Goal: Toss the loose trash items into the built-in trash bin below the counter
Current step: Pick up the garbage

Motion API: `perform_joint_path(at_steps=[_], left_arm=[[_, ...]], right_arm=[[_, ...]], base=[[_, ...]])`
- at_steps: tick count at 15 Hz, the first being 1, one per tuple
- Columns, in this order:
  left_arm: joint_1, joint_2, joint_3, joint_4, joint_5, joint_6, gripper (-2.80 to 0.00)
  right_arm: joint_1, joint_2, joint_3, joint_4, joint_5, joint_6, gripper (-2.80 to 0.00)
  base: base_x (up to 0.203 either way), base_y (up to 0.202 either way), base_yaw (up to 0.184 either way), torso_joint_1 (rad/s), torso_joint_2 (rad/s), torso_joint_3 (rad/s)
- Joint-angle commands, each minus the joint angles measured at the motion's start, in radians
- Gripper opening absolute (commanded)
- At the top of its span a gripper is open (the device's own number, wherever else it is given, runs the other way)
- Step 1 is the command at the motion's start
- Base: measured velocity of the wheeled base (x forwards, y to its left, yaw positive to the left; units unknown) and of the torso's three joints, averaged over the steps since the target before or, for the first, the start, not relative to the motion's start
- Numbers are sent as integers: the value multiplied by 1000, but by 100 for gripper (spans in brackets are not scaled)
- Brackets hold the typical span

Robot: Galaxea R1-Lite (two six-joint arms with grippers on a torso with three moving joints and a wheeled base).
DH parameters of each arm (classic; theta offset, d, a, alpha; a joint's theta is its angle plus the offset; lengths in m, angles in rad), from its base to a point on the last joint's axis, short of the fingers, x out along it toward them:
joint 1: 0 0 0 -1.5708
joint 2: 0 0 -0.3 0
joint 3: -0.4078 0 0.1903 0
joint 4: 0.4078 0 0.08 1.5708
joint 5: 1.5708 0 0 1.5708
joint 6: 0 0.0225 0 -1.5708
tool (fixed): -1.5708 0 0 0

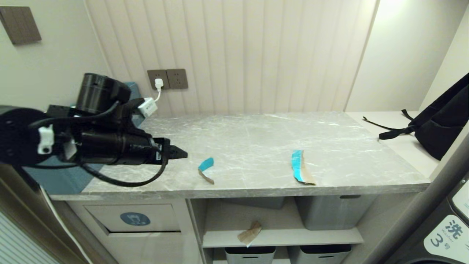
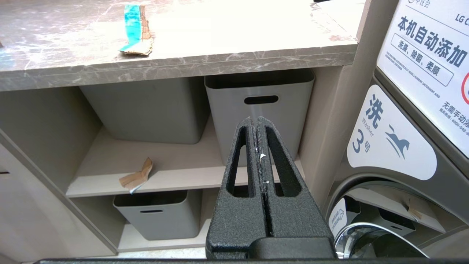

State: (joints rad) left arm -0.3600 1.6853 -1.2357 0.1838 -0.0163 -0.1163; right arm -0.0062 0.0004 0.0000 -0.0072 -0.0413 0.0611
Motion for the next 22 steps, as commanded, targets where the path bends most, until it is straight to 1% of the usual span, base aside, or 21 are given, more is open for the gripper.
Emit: perform_joint_path(at_steps=[1,3,4,6,7,11,13,19,20,22], left_arm=[[-8,149,-104,1,31,7,0],[-44,248,-226,12,82,14,0],[-70,291,-266,16,114,15,0],[-98,353,-311,14,166,12,0],[-103,376,-329,18,172,11,0],[-103,426,-340,23,184,-1,0],[-102,449,-341,24,208,1,0],[-103,451,-323,25,210,-1,0],[-103,450,-319,25,207,-2,-280],[-103,448,-299,25,205,-5,-280]], right_arm=[[0,1,2,0,0,0,-280],[0,1,2,0,0,0,-280],[0,1,2,0,0,0,-280],[0,1,2,0,0,0,-280],[0,1,2,0,0,0,-280],[0,1,2,0,0,0,-280],[0,1,2,0,0,0,-280],[0,1,2,0,0,0,-280],[0,1,2,0,0,0,-280],[0,1,2,0,0,0,-280]], base=[[0,0,0,0,0,0],[0,0,0,0,0,0],[0,0,0,0,0,0],[0,0,0,0,0,0],[0,0,0,0,0,0],[0,0,0,0,0,0],[0,0,0,0,0,0],[0,0,0,0,0,0],[0,0,0,0,0,0],[0,0,0,0,0,0]])
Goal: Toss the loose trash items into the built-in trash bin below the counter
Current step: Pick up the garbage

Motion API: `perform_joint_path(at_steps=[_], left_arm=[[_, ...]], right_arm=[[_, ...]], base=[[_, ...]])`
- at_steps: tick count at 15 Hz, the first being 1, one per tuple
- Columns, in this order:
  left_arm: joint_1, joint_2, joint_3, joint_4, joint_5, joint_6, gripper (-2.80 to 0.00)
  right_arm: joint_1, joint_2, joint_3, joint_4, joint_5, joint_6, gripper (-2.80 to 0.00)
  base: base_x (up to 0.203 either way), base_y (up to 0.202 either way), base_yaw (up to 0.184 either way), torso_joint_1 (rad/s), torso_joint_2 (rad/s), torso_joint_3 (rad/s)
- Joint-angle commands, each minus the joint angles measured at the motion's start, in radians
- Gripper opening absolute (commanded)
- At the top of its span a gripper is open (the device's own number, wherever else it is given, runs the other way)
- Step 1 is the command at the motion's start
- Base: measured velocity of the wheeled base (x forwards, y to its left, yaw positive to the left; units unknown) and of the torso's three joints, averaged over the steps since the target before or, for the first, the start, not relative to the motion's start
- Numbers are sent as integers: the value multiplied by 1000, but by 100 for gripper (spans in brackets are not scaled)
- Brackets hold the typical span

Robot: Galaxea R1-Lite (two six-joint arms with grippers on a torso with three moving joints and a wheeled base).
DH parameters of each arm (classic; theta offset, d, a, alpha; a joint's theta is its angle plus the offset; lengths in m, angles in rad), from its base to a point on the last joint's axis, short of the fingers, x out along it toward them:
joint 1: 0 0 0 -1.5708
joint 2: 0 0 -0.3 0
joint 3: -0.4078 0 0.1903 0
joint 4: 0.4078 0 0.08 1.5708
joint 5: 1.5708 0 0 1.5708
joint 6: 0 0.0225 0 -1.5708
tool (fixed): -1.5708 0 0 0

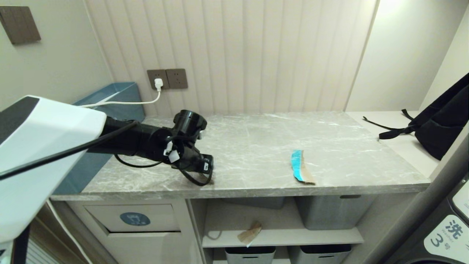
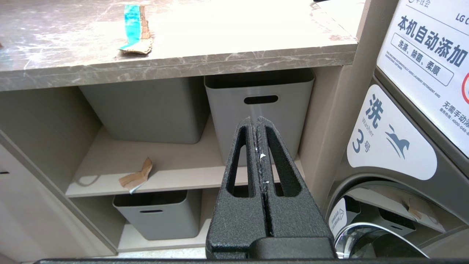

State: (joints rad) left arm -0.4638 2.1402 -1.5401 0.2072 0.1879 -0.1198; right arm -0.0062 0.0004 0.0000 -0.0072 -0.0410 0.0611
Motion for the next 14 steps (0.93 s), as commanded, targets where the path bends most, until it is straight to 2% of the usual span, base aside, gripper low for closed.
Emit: perform_joint_path(at_steps=[1,7,9,11,14], left_arm=[[-2,-6,17,1,0,-1,-280],[-30,-6,32,-3,-2,-49,-280],[-35,-23,24,-3,-2,-101,-280],[-40,-73,22,-4,-4,-181,-280],[-41,-213,28,-11,-3,-254,-280]], right_arm=[[0,1,2,0,0,0,-280],[0,1,2,0,0,0,-280],[0,1,2,0,0,0,-280],[0,1,2,0,0,0,-280],[0,1,2,0,0,0,-280]], base=[[0,0,0,0,0,0],[0,0,0,0,0,0],[0,0,0,0,0,0],[0,0,0,0,0,0],[0,0,0,0,0,0]])
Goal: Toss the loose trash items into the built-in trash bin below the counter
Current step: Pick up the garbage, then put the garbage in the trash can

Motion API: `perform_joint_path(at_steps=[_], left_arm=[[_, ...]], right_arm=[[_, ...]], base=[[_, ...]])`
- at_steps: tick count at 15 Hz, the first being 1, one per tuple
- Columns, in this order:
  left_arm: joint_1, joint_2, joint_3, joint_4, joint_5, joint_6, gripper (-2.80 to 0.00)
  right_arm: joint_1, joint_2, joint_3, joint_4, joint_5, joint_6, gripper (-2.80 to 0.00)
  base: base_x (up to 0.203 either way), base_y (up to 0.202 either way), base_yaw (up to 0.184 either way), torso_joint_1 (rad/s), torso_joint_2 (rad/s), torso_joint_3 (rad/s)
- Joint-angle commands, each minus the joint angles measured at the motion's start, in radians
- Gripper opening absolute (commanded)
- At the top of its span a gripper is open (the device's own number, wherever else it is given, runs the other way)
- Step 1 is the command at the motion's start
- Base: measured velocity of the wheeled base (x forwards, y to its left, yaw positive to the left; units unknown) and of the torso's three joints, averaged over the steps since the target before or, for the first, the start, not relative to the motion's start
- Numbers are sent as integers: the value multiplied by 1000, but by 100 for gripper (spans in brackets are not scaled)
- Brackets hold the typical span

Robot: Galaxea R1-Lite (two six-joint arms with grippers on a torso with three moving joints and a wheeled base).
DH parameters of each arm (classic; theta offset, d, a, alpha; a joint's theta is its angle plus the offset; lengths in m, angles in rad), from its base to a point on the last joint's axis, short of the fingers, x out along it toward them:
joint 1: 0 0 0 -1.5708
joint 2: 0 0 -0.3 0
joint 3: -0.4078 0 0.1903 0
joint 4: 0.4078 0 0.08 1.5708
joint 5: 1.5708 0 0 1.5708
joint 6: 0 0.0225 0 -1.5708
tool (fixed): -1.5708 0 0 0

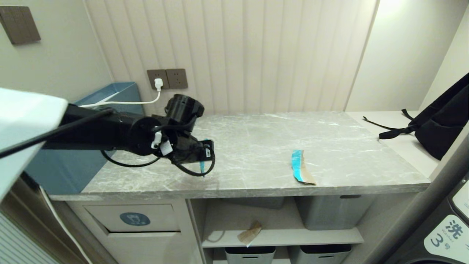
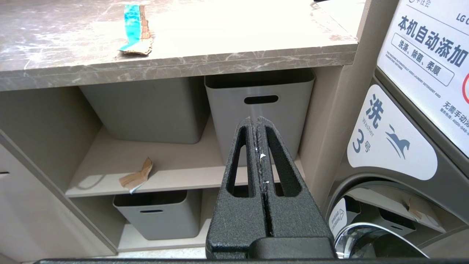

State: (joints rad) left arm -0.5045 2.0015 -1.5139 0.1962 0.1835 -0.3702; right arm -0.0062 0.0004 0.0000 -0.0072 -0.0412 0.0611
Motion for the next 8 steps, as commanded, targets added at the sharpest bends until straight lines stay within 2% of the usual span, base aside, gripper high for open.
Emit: perform_joint_path(at_steps=[1,3,5,7,8], left_arm=[[0,-144,10,-1,7,-18,-280],[17,-329,51,-2,23,-35,-280],[90,-551,155,-2,28,-31,-280],[247,-801,323,-2,-20,8,-280],[360,-935,430,-4,-72,45,-280]], right_arm=[[0,1,2,0,0,0,-280],[0,1,2,0,0,0,-280],[0,1,2,0,0,0,-280],[0,1,2,0,0,0,-280],[0,1,2,0,0,0,-280]], base=[[0,0,0,0,0,0],[0,0,0,0,0,0],[0,0,0,0,0,0],[0,0,0,0,0,0],[0,0,0,0,0,0]])
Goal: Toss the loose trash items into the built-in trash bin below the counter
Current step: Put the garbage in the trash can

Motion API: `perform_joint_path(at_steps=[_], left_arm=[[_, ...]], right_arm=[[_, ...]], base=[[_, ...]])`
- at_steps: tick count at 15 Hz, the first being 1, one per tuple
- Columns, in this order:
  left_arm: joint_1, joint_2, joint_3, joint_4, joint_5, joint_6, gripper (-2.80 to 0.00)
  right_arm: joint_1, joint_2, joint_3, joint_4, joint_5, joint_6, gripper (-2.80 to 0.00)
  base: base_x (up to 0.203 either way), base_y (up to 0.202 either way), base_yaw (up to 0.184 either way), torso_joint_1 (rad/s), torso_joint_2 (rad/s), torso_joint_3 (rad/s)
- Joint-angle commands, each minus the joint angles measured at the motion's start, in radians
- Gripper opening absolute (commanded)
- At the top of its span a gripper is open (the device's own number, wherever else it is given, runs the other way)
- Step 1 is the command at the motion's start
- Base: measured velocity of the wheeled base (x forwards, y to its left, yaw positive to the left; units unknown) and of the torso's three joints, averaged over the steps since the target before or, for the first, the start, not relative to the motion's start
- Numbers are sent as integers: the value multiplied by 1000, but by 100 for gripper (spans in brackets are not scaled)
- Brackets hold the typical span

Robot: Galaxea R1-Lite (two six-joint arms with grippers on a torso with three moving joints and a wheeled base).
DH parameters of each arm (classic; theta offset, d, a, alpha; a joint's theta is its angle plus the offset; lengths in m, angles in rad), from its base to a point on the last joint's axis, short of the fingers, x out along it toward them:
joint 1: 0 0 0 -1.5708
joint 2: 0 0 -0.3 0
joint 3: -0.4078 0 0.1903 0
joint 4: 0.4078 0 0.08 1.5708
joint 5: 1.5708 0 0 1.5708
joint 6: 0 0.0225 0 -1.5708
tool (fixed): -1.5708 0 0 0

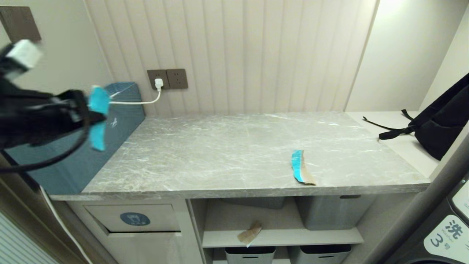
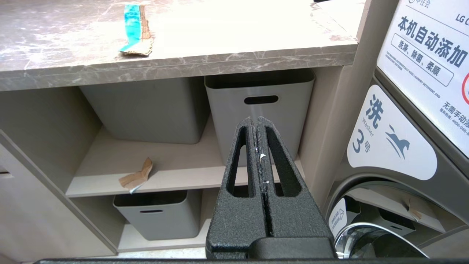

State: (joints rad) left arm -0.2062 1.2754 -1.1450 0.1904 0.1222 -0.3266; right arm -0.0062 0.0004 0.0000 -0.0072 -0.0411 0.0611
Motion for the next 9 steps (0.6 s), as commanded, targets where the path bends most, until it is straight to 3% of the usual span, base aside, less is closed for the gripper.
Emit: perform_joint_path(at_steps=[1,3,6,9], left_arm=[[157,-342,183,-7,-62,40,-280],[249,-580,457,-59,-131,110,-280],[289,-883,796,-130,-170,215,-280],[307,-986,1096,-345,-160,269,-280]], right_arm=[[0,1,2,0,0,0,-280],[0,1,2,0,0,0,-280],[0,1,2,0,0,0,-280],[0,1,2,0,0,0,-280]], base=[[0,0,0,0,0,0],[0,0,0,0,0,0],[0,0,0,0,0,0],[0,0,0,0,0,0]])
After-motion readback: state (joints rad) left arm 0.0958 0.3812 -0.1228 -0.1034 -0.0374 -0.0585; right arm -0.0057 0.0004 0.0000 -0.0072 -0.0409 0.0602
